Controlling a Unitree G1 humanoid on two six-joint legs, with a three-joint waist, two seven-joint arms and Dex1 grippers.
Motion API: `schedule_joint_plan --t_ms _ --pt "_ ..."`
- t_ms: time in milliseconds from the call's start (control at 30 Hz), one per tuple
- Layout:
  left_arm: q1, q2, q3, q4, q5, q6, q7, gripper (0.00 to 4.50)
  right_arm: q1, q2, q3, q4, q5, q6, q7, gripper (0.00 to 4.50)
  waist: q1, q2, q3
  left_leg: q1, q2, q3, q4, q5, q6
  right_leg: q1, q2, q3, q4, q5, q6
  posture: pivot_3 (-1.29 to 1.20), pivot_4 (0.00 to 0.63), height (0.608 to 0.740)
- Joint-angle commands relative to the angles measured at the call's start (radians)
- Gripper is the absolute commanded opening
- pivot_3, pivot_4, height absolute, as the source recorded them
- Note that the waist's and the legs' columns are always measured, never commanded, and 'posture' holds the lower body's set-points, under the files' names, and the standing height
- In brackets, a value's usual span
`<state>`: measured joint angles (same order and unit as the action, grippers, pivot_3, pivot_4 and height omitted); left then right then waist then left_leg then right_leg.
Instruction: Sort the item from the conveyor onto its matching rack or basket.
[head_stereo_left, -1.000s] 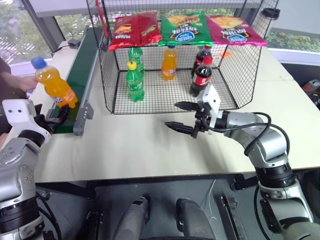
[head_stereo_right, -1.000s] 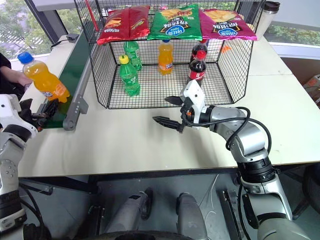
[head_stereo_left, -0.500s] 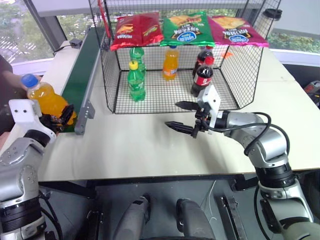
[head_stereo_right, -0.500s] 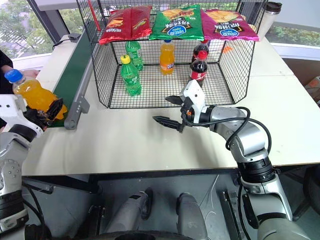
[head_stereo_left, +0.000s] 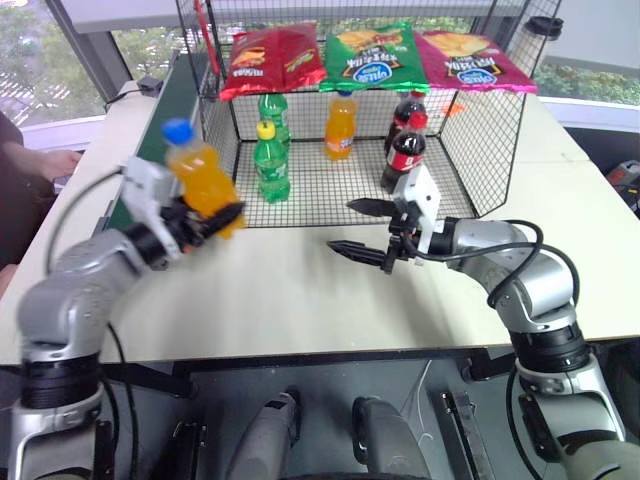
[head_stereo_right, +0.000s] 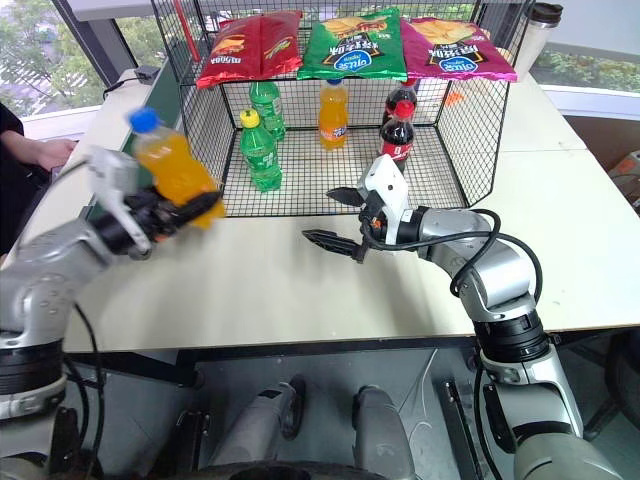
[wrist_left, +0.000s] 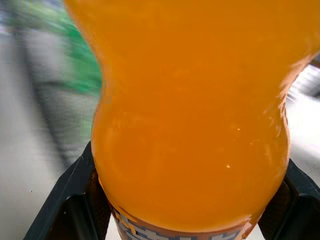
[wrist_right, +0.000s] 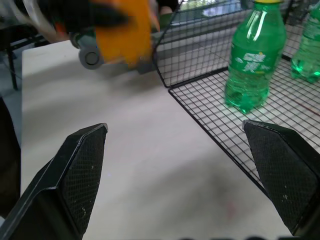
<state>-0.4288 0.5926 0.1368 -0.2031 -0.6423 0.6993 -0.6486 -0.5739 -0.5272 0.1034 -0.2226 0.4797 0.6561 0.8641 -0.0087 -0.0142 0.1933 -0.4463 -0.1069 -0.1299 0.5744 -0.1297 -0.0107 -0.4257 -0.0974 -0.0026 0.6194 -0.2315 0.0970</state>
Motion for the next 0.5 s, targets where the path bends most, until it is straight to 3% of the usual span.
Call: schedule_joint_plan --t_ms 33,300,500 --pt "-0.069 -0.036 -0.111 0.037 0.07 -0.101 -0.083 2.97 -0.019 0.0 -0.001 -0.063 0.032 0.022 0.011 4.5 -0.002 0.0 0.0 0.0 0.0 0.0 0.0 0.0 0.0 0.0 0.0 0.0 0.0 0.0 0.0 0.0 0.15 0.738" --pt "-0.121 -0.135 -0.308 0.097 0.184 -0.219 -0.219 2.97 -0.027 0.012 -0.007 -0.101 0.043 0.051 -0.014 4.5 -0.005 0.0 0.0 0.0 0.0 0.0 -0.001 0.0 0.0 -0.001 0.0 0.001 0.0 0.0 0.0 0.0 0.15 0.738" --pt "-0.107 -0.172 -0.36 0.071 0.217 -0.233 -0.257 2.97 -0.041 0.025 -0.004 -0.108 0.046 0.053 -0.036 4.5 -0.003 0.0 0.0 0.0 0.0 0.0 0.0 0.0 0.0 0.0 0.0 0.0 0.0 0.0 0.0 0.0 0.15 0.738"
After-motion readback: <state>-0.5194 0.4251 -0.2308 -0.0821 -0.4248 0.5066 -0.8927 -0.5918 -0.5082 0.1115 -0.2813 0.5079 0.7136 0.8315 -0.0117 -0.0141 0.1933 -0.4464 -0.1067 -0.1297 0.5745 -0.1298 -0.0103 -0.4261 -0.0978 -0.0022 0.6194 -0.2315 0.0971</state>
